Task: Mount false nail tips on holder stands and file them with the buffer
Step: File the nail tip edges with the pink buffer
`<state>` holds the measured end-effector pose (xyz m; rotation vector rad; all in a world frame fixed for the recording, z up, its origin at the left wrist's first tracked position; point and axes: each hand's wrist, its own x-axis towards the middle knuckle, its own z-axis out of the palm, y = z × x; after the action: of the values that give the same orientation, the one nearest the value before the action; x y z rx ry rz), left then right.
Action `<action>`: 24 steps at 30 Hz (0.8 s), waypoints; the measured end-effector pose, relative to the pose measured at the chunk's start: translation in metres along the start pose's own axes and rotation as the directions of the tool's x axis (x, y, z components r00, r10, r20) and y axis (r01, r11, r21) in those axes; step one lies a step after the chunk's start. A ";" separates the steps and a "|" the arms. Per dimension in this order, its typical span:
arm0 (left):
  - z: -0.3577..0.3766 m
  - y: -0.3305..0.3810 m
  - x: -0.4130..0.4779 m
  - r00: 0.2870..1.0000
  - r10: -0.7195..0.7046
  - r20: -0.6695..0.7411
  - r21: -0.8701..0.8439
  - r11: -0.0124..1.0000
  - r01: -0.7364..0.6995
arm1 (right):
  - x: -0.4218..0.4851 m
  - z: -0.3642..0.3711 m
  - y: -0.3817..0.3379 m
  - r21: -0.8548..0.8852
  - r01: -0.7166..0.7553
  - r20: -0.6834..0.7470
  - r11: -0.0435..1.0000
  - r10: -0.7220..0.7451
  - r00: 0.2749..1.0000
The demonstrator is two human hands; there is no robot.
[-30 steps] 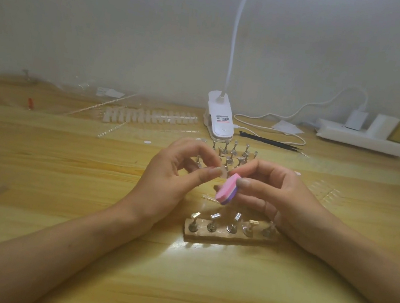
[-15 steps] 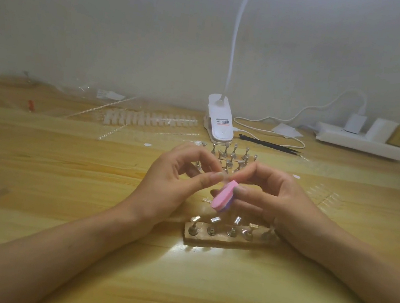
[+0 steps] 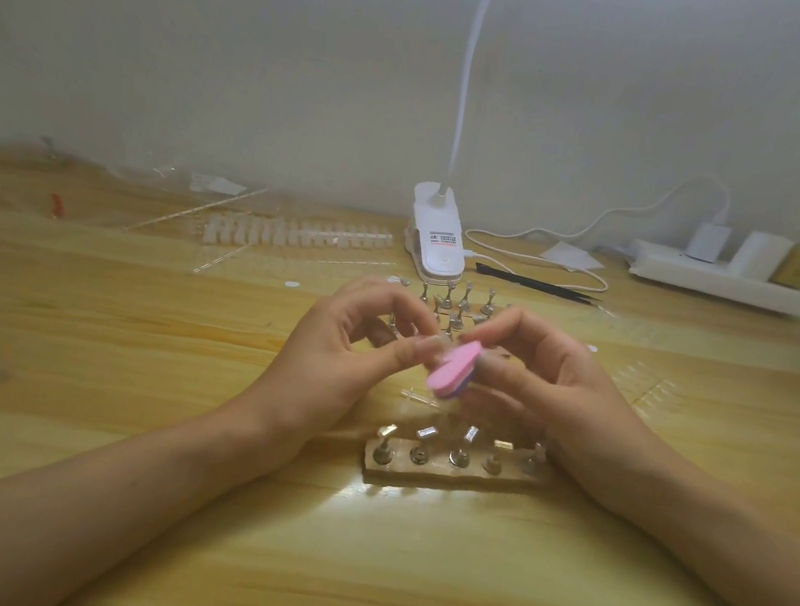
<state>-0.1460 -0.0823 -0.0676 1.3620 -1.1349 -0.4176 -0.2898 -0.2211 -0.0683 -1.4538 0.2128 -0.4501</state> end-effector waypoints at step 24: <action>-0.001 -0.004 0.001 0.999 0.040 0.008 0.063 0.997 -0.040 | 0.000 -0.003 -0.001 0.033 -0.027 0.010 0.999 0.027 1.000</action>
<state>-0.1433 -0.0839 -0.0708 1.3916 -1.1878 -0.3598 -0.2908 -0.2234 -0.0680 -1.4186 0.2163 -0.4229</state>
